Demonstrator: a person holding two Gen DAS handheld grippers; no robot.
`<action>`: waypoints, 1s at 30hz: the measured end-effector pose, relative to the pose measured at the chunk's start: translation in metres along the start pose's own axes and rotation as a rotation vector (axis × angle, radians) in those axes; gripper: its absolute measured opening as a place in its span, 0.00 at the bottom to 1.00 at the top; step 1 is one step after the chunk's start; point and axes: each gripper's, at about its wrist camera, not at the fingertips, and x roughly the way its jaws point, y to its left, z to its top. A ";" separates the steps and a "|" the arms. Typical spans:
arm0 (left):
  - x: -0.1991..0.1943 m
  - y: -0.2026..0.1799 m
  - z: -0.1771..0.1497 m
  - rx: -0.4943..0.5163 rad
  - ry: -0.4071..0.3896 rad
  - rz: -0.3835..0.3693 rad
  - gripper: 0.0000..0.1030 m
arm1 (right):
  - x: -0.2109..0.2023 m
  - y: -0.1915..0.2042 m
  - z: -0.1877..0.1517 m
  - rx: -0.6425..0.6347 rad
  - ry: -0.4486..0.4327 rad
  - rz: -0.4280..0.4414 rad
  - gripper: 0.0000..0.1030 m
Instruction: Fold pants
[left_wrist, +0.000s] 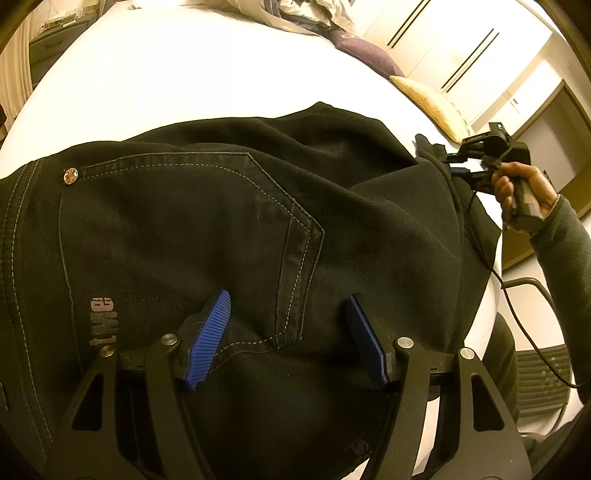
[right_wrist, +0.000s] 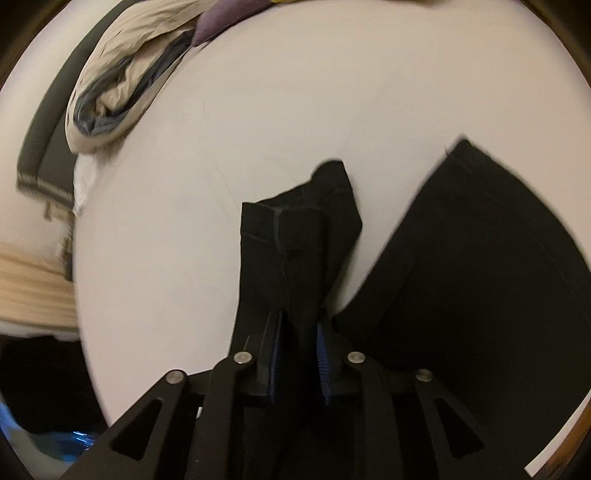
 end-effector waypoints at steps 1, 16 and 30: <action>0.000 0.000 0.000 -0.001 -0.001 0.000 0.61 | -0.001 0.000 0.000 -0.001 -0.004 0.005 0.25; 0.002 0.000 -0.002 -0.005 -0.009 -0.002 0.61 | -0.022 0.041 -0.001 -0.219 -0.100 0.078 0.05; 0.001 0.000 -0.003 -0.010 -0.017 0.012 0.62 | -0.049 -0.033 0.011 -0.004 -0.065 0.218 0.08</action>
